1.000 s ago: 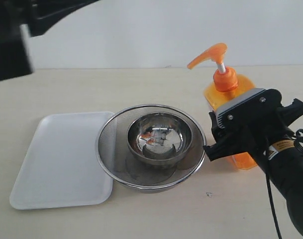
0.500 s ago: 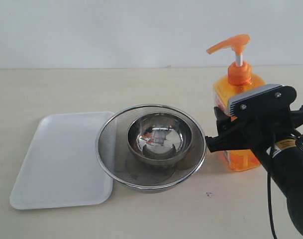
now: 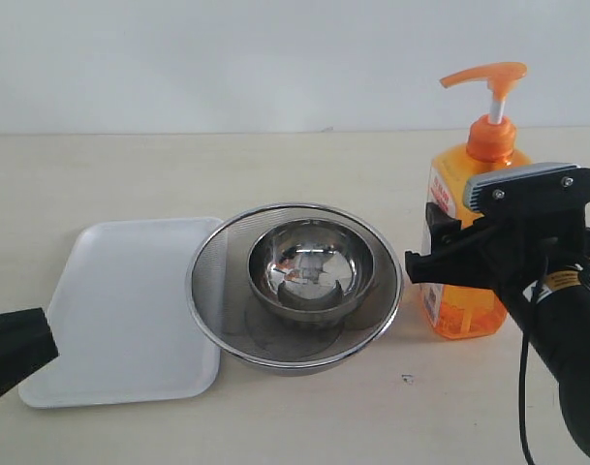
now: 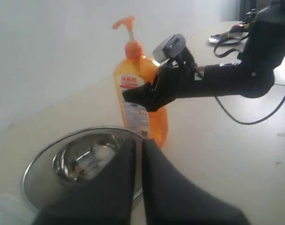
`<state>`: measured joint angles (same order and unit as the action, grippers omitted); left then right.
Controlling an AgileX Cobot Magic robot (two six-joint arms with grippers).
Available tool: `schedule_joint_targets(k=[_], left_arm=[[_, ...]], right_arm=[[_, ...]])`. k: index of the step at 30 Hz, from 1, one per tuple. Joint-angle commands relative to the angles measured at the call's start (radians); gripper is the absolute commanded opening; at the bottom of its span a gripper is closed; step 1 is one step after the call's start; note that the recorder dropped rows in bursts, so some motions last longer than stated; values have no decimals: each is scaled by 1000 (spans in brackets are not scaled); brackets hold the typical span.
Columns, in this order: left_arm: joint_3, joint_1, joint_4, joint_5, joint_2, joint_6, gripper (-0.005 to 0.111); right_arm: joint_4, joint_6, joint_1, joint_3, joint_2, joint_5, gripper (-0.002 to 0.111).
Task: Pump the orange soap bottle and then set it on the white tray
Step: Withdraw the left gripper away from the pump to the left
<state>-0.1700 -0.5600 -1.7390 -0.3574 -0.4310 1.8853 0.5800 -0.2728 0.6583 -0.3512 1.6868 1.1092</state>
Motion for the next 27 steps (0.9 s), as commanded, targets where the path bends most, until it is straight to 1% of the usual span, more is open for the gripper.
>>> schedule_joint_targets(k=[1, 4, 6, 9, 12, 14, 20, 23, 27], left_arm=[[30, -8, -5, 161, 5, -67, 5], [41, -8, -5, 340, 5, -168, 5], [41, -8, -5, 485, 5, -250, 5], [41, -8, -5, 616, 17, -325, 5], [43, -8, 1, 757, 82, -420, 5], [43, -8, 21, 801, 144, -461, 5], [75, -8, 29, 851, 306, -461, 5], [105, -8, 29, 906, 357, -475, 5], [127, -8, 38, 919, 404, -493, 5]], right_arm=[[-3, 1, 2, -1, -3, -46, 0], [-3, 1, 2, -1, -3, -46, 0], [-3, 1, 2, -1, -3, -46, 0], [-3, 1, 2, -1, -3, -46, 0], [-3, 1, 2, -1, -3, -38, 0], [-3, 1, 2, -1, -3, -30, 0], [-14, 1, 2, -1, -3, 1, 0], [-14, 1, 2, -1, -3, 26, 0], [-14, -7, 2, -6, -10, 34, 0]])
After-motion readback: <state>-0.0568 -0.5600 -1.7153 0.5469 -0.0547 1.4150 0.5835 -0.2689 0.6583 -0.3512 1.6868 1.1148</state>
